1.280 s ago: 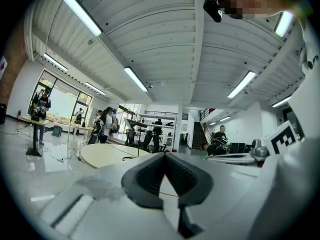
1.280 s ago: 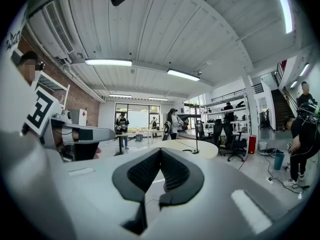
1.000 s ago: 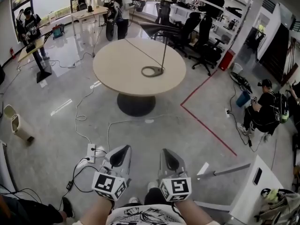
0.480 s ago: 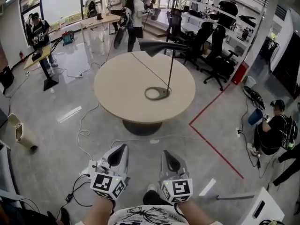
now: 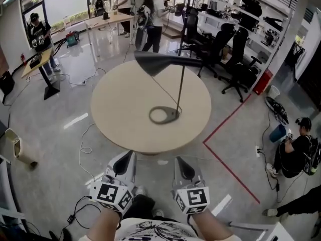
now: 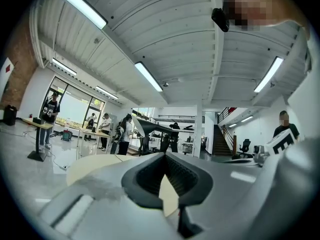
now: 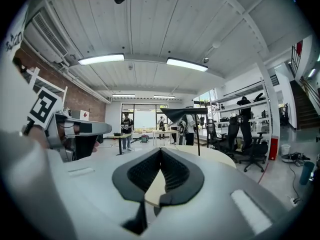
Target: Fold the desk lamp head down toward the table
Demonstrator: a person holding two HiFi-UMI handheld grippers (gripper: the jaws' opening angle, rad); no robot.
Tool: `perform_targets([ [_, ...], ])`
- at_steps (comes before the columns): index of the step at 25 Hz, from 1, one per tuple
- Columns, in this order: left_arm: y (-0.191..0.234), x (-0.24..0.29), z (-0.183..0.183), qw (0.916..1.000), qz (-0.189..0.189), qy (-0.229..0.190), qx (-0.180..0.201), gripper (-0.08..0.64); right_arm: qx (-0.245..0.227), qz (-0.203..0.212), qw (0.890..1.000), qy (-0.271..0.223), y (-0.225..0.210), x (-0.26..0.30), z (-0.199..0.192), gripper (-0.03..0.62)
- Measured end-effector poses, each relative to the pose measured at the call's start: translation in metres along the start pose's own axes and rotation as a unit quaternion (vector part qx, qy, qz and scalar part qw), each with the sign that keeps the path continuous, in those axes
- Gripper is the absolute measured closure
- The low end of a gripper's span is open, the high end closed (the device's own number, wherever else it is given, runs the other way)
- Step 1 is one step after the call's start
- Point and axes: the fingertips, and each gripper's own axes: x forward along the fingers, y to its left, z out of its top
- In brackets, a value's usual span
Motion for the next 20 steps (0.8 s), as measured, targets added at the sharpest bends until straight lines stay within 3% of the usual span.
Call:
perform_targets([
  [4,0.023,0.047,0.012,0.9999,-0.009,-0.012,-0.007,0.557,-0.005,-0.012,1.0,0.013,-0.019,0.04,0.002,0.584],
  [10,0.07,0.121,0.045,0.9979,-0.043,-0.044,0.023,0.557,-0.012,-0.036,0.999,0.006,-0.043,0.111,0.017,0.584],
  [15,0.104,0.172,0.088,0.9948,-0.057,-0.069,0.049,0.557,-0.002,-0.057,0.998,0.009,-0.063,0.155,0.026,0.583],
  [20,0.12,0.209,0.137,0.9898,-0.061,-0.106,0.074,0.557,-0.008,-0.043,0.999,0.026,-0.068,0.186,0.029,0.583],
])
